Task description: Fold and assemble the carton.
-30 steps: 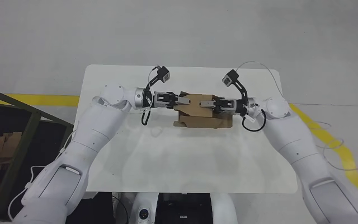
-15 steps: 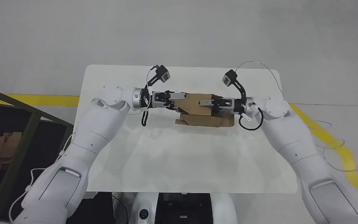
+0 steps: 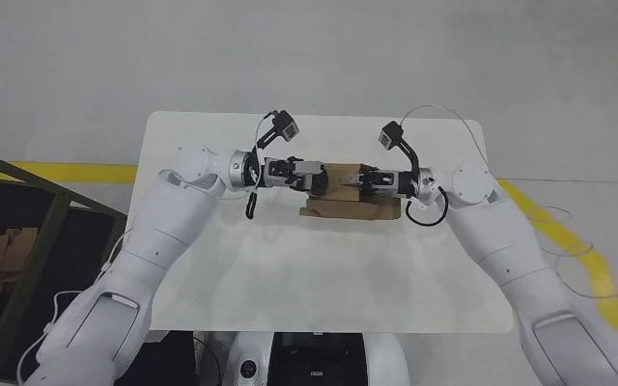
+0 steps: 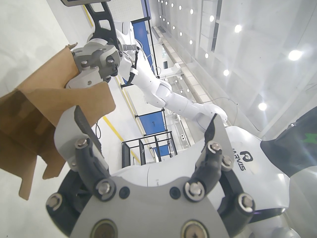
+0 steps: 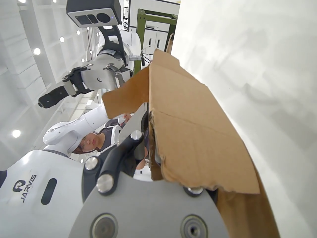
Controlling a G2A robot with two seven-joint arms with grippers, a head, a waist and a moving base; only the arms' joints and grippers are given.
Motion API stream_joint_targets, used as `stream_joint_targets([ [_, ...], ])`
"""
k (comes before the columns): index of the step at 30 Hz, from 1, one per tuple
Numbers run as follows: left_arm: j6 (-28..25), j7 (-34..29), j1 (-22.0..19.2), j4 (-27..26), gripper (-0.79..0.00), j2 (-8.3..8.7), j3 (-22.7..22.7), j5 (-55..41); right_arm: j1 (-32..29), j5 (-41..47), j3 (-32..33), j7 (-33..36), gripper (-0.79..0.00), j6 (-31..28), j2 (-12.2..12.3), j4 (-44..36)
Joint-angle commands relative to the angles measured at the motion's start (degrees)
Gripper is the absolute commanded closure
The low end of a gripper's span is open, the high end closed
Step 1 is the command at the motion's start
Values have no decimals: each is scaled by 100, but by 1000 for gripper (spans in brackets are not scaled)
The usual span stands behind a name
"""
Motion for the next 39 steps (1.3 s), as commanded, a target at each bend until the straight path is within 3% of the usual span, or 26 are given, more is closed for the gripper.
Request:
stream_joint_targets([
  [1,5,46,-25,14,-785,-16,41,33,-29,34,38,43,0,-8,5,-35],
  [22,-44,325,-92,-40,-785,-92,179,373,-151,-122,204,151,0,176,9,-407],
  [39,-48,229,384,-142,-785,82,-462,190,-426,-62,784,153,0,139,148,-548],
])
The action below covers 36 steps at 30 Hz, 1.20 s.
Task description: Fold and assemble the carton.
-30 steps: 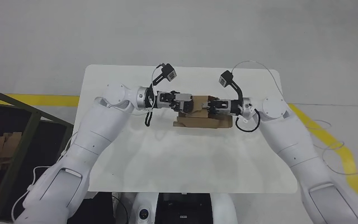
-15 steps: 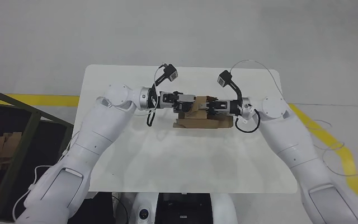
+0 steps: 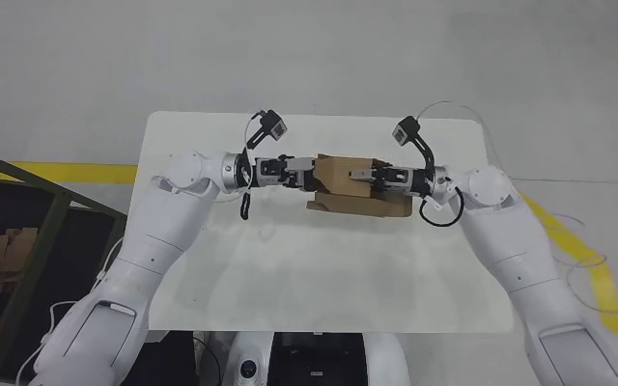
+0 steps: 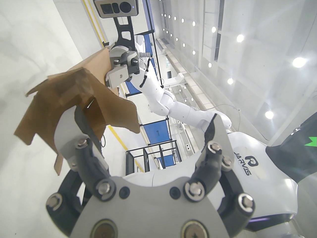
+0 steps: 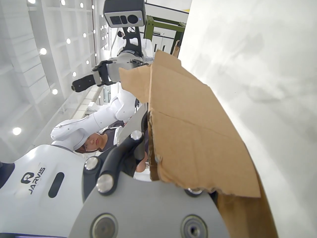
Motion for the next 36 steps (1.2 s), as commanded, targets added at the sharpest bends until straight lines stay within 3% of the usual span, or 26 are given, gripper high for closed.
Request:
stream_joint_targets([
  [1,18,6,26,2,-785,5,-12,4,-50,4,53,8,0,15,16,-81],
  [18,-18,244,-139,122,-785,-20,-29,117,-256,56,-40,237,0,65,-4,-487],
  [36,-42,222,-239,166,-785,-73,100,94,-51,193,-467,406,0,30,-175,-436],
])
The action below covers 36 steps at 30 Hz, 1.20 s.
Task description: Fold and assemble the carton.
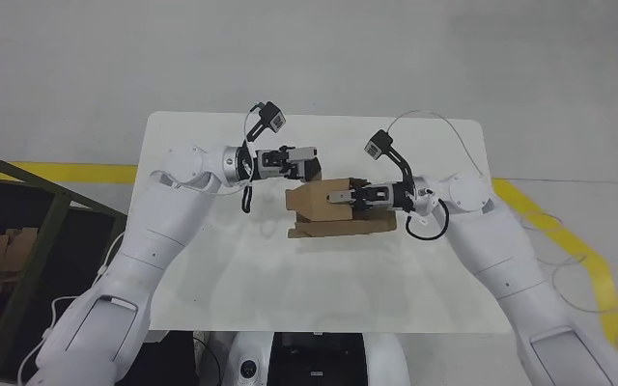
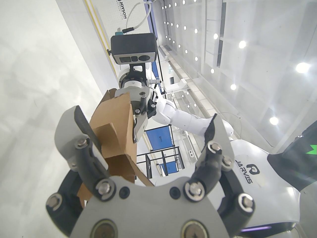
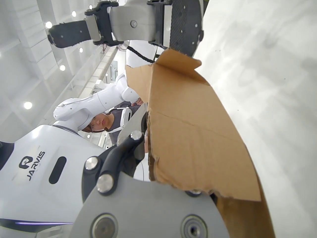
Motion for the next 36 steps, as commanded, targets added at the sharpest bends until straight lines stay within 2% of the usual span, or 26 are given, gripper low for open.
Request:
stream_joint_targets([
  [1,0,-16,-17,14,-785,-9,22,-11,21,12,-24,5,0,-10,-15,29],
  [16,17,-143,-93,105,-785,-61,157,-60,112,34,-95,-15,0,-34,-90,246],
  [20,-124,52,-115,189,-785,-54,64,8,94,32,22,-79,0,-84,-72,320],
  [29,-317,164,207,-208,-785,21,-189,106,-61,-138,440,-334,0,-46,39,216],
  [36,-166,70,358,-420,-785,25,-98,161,-178,-257,582,-533,0,99,79,-36],
])
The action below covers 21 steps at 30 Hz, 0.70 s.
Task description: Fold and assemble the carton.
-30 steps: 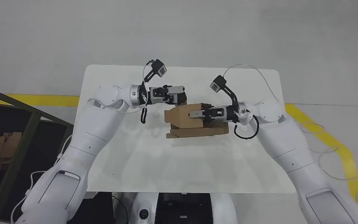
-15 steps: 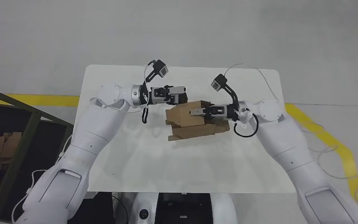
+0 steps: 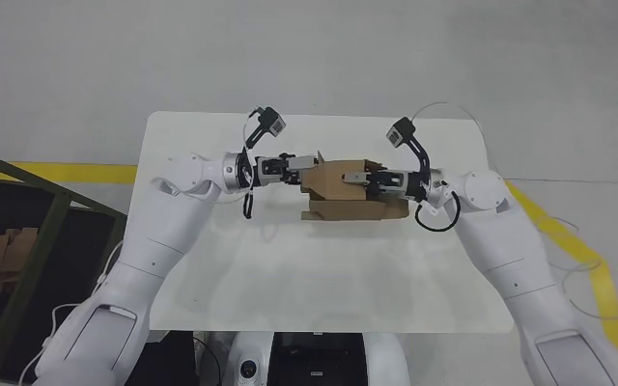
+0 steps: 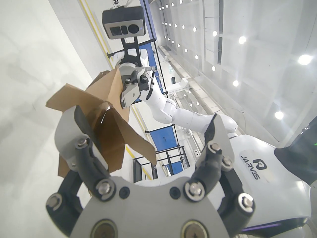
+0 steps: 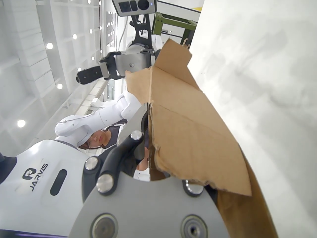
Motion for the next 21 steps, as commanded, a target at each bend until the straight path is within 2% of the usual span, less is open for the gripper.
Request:
stream_joint_targets([
  [1,35,-36,17,-32,-785,-10,63,4,-27,-22,22,-85,0,35,3,-56],
  [21,202,-273,35,-214,-785,-32,222,-44,-310,-82,396,-906,0,208,45,-173],
])
